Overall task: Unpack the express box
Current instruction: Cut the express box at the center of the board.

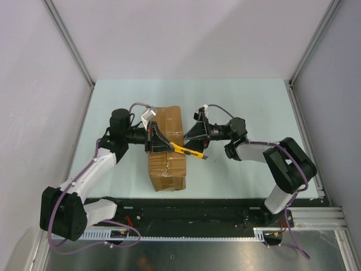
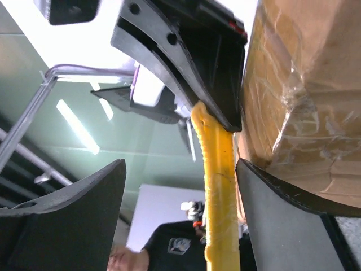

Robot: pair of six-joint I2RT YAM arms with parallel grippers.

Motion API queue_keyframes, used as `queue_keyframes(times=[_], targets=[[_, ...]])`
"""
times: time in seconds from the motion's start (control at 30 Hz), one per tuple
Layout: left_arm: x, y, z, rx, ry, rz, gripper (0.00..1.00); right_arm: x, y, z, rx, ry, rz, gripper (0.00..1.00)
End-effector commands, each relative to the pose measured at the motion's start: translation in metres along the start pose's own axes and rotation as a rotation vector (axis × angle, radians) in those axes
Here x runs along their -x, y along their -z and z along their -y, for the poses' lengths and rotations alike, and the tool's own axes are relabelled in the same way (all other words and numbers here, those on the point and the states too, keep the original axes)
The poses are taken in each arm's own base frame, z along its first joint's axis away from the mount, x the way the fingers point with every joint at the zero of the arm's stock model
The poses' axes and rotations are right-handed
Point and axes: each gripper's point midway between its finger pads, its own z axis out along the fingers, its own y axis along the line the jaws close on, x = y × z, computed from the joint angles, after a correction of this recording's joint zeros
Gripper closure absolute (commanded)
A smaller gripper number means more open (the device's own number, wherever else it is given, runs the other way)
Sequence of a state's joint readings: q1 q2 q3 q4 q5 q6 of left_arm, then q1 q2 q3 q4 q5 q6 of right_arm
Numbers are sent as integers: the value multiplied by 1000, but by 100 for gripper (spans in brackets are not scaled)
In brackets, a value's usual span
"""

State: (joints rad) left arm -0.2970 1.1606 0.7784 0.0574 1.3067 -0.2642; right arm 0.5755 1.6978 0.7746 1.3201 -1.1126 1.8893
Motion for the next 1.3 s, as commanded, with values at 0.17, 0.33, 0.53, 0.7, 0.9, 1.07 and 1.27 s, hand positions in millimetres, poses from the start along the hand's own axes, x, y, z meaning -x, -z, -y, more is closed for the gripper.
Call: queue_keyframes(times=[0.17, 0.33, 0.53, 0.7, 0.9, 1.07, 1.27], targets=[[9, 6, -9, 180, 50, 104, 100, 51, 38, -25, -152, 305, 364, 14], [22, 14, -31, 351, 131, 224, 100, 73, 81, -23, -375, 416, 646, 11], [30, 23, -49, 479, 258, 390, 100, 70, 110, -41, -514, 474, 923, 11], [44, 32, -49, 520, 350, 568, 100, 62, 100, -32, -543, 460, 924, 12], [51, 17, -46, 504, 374, 587, 100, 61, 74, -28, -486, 446, 844, 14], [50, 14, -49, 507, 409, 597, 100, 66, 54, -37, -423, 485, 809, 16], [55, 15, -46, 494, 458, 638, 100, 73, 41, -35, -385, 472, 784, 29]])
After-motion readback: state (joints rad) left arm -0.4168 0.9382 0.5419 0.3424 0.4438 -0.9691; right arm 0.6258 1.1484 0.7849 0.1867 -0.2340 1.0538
